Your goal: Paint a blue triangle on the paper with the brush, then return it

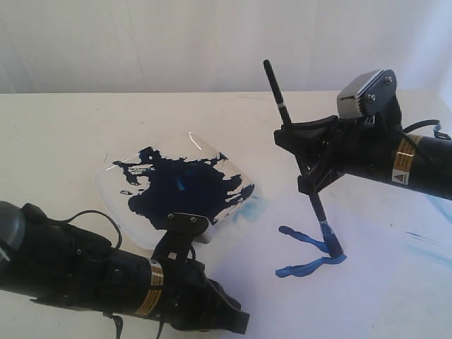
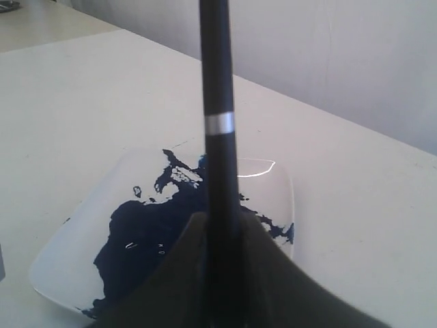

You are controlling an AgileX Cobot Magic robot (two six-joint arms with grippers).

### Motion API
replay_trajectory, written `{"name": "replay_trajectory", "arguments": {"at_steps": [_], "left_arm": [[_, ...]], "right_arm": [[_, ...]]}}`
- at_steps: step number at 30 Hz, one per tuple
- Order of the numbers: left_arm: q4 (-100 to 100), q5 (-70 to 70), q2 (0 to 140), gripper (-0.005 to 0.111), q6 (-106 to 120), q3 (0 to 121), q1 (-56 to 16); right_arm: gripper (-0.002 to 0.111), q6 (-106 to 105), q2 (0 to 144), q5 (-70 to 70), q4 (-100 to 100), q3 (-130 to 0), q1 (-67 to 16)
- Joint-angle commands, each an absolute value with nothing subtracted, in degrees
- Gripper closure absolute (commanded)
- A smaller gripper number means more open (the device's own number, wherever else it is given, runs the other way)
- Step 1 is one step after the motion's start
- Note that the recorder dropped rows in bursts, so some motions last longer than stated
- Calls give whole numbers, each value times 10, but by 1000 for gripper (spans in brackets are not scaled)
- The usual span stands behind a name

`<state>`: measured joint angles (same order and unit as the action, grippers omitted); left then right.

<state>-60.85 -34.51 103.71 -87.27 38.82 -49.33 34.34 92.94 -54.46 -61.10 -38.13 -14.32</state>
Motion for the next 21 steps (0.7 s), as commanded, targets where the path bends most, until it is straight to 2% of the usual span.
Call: {"name": "replay_trajectory", "arguments": {"at_steps": [1,9,21], "left_arm": [[-619,-303,1040,107,-869,378,-493],[-619,-303,1040,107,-869,378,-493],[-619,-303,1040,107,-869,378,-493]], "right_arm": [[108,347,927,-575,-615,-382,-137],[108,354,915,-617,-619,-382,-137],[108,449,821,-700,-690,-382,-138]]}}
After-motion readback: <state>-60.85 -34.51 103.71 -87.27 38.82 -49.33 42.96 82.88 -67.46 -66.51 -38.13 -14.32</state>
